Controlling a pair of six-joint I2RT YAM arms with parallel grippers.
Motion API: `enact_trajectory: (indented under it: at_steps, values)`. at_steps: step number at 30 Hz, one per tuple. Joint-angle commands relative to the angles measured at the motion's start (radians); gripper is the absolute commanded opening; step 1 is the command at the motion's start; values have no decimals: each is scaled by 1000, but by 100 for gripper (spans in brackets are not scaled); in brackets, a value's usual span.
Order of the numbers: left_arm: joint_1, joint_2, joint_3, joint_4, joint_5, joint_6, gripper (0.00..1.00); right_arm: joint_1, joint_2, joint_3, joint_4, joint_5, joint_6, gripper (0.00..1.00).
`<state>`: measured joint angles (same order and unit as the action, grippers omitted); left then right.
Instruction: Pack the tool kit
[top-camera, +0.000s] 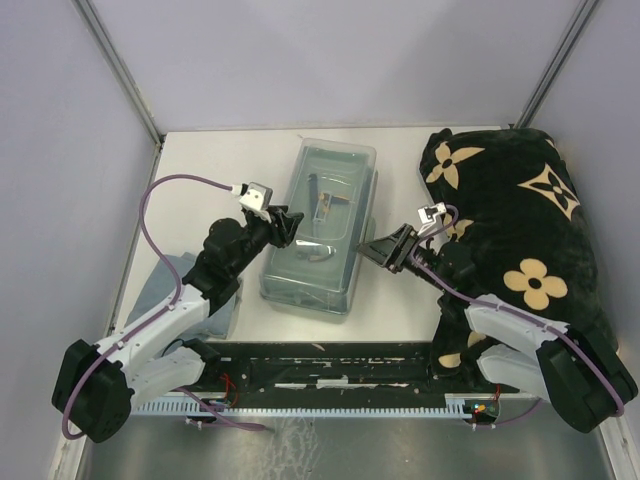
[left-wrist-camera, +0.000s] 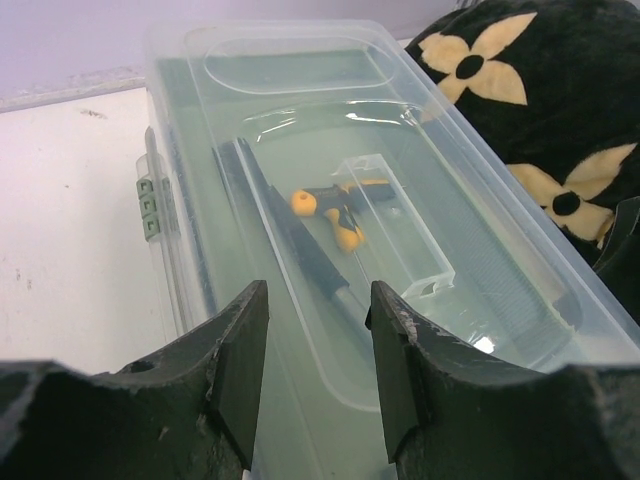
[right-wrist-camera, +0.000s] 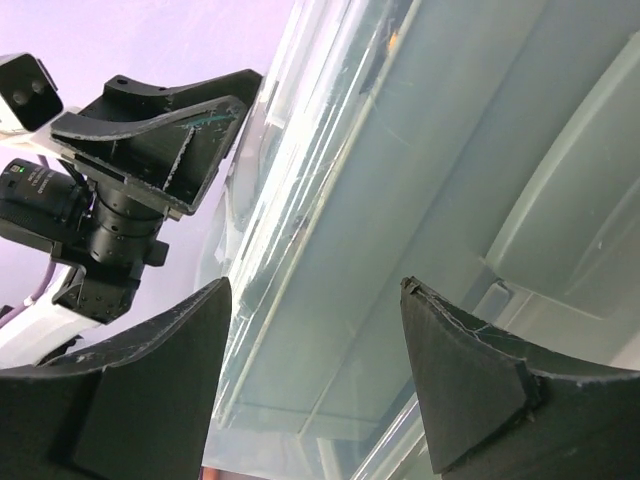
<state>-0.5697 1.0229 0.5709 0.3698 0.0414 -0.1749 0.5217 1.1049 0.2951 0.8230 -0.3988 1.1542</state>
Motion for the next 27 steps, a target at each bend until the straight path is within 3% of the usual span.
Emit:
enact_trajectory:
  at_steps: [1,5,9,12,15,20,27]
  values:
    - [-38,78,-71,-326,186,-69,50,11,-3,44,-25,-10,-32,76]
    - [-38,62,-71,-341,163,-67,50,12,-65,57,-117,-10,-73,76]
    - [-38,38,-75,-345,140,-67,51,11,-257,95,-400,38,-180,77]
    - [-37,33,-77,-345,136,-75,53,11,-437,156,-796,222,-278,78]
    - [-38,43,-73,-355,137,-80,55,11,-549,194,-1046,443,-312,76]
    - [-38,29,-68,-370,130,-86,57,12,-417,264,-1246,649,-296,66]
    - [-38,-5,-84,-356,128,-105,61,11,-148,326,-1169,520,-331,61]
